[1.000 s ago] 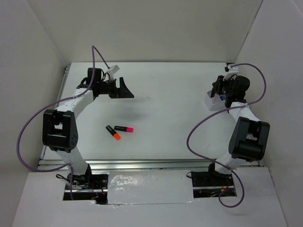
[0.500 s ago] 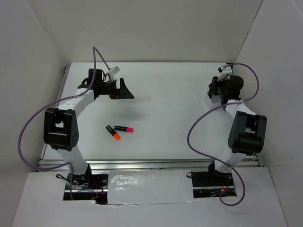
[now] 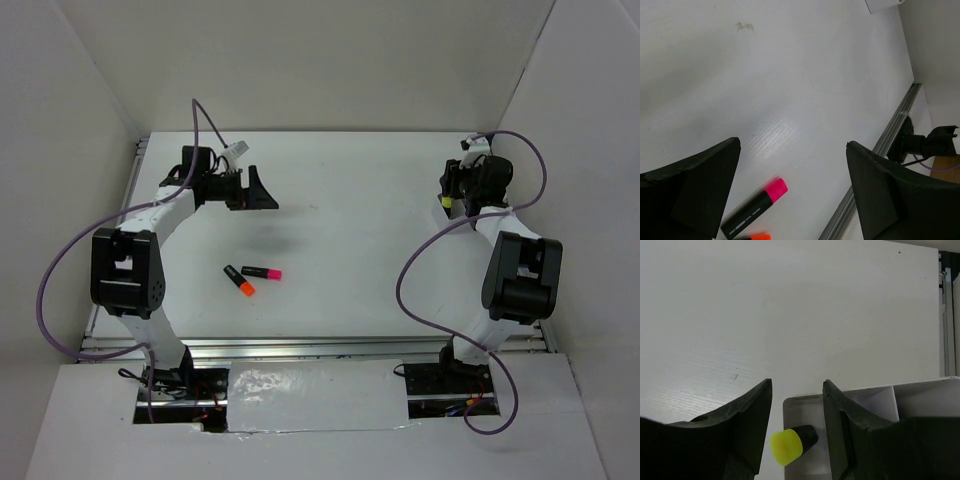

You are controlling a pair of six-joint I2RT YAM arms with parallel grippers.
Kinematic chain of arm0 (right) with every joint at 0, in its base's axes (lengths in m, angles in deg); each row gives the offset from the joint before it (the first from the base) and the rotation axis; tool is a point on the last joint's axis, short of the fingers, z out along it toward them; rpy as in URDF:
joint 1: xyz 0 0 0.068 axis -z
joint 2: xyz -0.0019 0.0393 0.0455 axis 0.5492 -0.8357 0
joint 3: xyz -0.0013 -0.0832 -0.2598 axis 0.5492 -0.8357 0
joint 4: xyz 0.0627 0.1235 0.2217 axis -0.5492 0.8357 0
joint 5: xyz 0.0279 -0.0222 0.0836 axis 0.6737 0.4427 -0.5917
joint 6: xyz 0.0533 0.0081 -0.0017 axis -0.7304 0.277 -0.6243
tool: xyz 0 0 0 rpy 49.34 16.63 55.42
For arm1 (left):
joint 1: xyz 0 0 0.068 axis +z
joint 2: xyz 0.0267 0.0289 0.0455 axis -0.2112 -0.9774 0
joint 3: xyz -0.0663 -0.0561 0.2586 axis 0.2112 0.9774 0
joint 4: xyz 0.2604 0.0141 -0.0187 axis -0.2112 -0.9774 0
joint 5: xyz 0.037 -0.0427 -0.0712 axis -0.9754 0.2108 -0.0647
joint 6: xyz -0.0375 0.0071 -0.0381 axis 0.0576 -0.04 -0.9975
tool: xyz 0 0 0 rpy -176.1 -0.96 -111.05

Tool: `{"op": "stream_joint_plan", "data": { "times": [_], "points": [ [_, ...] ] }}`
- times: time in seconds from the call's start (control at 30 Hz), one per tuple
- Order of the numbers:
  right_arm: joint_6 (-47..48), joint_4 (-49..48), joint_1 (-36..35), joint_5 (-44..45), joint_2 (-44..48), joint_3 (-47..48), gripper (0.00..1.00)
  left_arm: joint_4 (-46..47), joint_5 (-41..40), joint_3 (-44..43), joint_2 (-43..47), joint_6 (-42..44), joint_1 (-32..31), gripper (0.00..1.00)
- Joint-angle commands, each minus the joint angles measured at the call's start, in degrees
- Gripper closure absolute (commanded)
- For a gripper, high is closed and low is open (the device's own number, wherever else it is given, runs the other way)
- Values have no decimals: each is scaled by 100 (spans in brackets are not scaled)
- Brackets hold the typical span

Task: Sort the stationery into containers
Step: Place the pen in the storage box, then pick up the pen from the center of the board.

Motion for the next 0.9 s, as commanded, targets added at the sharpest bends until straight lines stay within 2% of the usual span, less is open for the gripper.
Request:
{"op": "stream_joint_plan", "data": {
  "times": [0.0,0.03,0.07,0.13,0.17,0.23,0.27,0.37,0.57,0.87],
  "points": [
    [-10,78,-34,-141,460,46,48,-497,106,-341,103,906,78,1],
    [-19,104,-51,-211,540,2,48,-727,19,-403,156,1232,78,1],
    [-19,157,-69,-325,645,-7,48,-964,-86,-516,174,2045,69,1],
    [-19,236,-95,-431,927,-34,48,-1676,-525,-614,218,2761,8,1],
    [-19,297,-130,-492,997,-42,47,-1861,-718,-675,226,3357,-18,4],
    [-10,376,-139,-546,1217,-25,47,-2430,-1018,-693,244,3948,-71,8],
    [-10,481,-157,-581,1279,-7,47,-2599,-1202,-685,253,4587,-123,13],
    [-54,727,-157,-826,1638,45,47,-3241,-1458,-484,358,5651,-282,21],
    [-160,1299,-157,-1292,2105,63,47,-3419,-1932,325,683,6675,-853,26],
    [-309,1967,-60,-1785,2624,-77,45,-2839,-2275,950,631,7001,-1503,26]
  ]
}}
